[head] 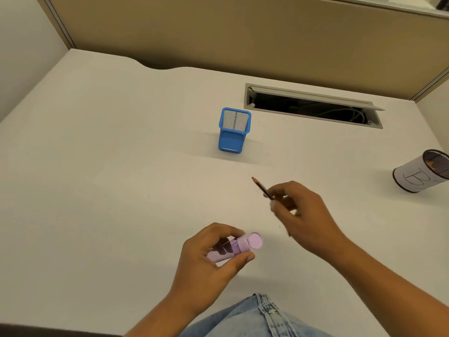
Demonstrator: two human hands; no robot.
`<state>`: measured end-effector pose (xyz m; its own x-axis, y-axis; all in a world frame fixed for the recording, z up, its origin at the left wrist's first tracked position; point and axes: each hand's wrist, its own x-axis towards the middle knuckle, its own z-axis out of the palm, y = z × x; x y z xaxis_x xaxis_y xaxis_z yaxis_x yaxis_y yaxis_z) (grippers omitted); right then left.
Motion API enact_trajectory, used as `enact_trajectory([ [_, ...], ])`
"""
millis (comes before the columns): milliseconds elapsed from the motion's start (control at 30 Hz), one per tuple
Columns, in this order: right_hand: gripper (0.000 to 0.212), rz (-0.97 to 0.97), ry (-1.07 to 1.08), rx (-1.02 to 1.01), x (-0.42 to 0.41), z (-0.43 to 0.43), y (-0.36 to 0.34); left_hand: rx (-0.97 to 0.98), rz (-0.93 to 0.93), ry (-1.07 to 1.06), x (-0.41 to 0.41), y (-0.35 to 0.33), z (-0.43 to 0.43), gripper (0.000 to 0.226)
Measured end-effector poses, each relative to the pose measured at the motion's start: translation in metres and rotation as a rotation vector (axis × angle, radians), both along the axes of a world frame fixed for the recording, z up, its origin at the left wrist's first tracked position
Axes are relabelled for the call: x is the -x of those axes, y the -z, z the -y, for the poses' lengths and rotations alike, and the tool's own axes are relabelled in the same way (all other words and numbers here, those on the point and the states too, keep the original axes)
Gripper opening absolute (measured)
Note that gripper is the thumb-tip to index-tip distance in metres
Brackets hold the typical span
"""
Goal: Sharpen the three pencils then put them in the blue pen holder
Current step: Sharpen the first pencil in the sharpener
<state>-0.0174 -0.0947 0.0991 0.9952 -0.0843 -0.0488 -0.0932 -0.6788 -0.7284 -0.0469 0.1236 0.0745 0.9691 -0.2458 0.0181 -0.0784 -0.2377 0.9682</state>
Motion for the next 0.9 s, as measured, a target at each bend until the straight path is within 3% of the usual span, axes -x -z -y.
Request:
enact_trajectory([
  [133,0.021,0.181,-0.130,-0.041,0.037,0.014,-0.039,0.062,0.061,-0.025,-0.003,-0.015,0.005,0.027],
  [300,0.020,0.260,-0.181,0.159,0.063,0.033,-0.053,0.130,0.118,0.004,-0.001,-0.033,0.020,0.024],
  [433,0.020,0.330,-0.168,0.164,0.075,0.046,-0.060,0.166,0.132,0.025,0.002,-0.039,0.034,0.026],
  [767,0.022,0.415,-0.230,0.340,0.090,0.077,-0.076,0.063,0.222,0.174,0.008,-0.056,0.067,0.026],
  [900,0.020,0.485,-0.302,0.363,0.094,0.089,-0.084,0.039,0.126,0.231,0.012,-0.061,0.077,0.024],
])
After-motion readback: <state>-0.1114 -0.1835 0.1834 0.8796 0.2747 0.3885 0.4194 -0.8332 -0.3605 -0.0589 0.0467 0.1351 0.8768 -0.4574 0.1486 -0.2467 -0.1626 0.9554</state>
